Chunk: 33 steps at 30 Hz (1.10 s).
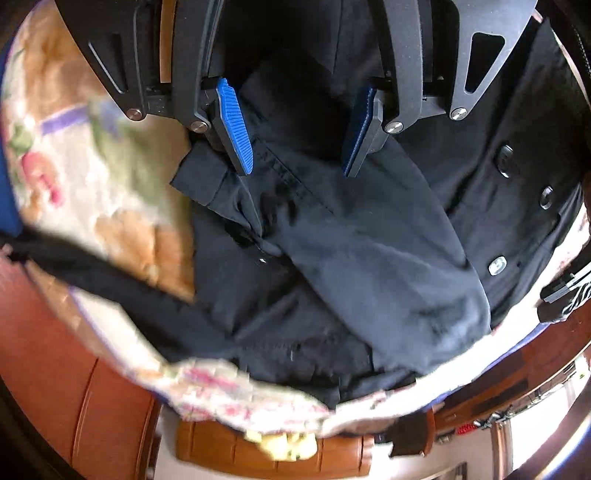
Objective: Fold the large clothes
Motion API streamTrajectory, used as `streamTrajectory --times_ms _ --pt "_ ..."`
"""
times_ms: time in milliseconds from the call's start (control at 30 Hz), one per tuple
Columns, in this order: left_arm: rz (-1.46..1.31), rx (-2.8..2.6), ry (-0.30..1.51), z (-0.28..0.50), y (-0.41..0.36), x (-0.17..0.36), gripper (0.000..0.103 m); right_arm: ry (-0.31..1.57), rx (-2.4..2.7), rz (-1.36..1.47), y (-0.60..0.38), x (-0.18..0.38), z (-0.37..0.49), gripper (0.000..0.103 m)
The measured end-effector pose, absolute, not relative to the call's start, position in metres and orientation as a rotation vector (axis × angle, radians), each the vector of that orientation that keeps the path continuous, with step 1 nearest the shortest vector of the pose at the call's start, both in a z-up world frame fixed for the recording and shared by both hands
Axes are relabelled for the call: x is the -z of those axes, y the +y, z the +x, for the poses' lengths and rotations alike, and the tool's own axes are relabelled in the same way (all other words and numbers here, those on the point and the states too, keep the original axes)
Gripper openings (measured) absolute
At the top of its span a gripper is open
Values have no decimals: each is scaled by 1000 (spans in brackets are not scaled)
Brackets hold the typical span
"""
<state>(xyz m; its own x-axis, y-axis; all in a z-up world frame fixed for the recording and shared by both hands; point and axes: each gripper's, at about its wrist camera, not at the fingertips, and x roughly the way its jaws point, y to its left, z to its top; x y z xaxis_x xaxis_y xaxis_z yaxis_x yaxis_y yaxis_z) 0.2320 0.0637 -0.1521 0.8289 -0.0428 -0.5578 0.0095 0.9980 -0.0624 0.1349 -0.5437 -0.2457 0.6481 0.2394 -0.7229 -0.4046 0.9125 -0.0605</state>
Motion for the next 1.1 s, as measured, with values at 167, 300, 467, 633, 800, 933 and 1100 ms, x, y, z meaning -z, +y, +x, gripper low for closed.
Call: streamTrajectory --times_ms 167,300,467,633,800,933,1100 --pt "-56 28 596 233 64 152 32 777 -380 -214 -550 236 134 52" --pt "-45 28 600 233 62 151 32 721 -396 -191 -566 211 126 52" --pt "-33 29 608 234 63 152 32 636 -312 -210 -602 182 135 69" --pt "-28 28 614 235 63 153 32 643 -186 -229 -641 175 179 70" --pt "-26 29 619 236 64 154 32 669 -85 -268 -667 182 229 70" --pt "-27 29 619 236 65 154 32 716 -27 -295 -676 195 267 70" --pt "-27 30 621 237 64 155 32 780 9 -328 -682 211 305 70"
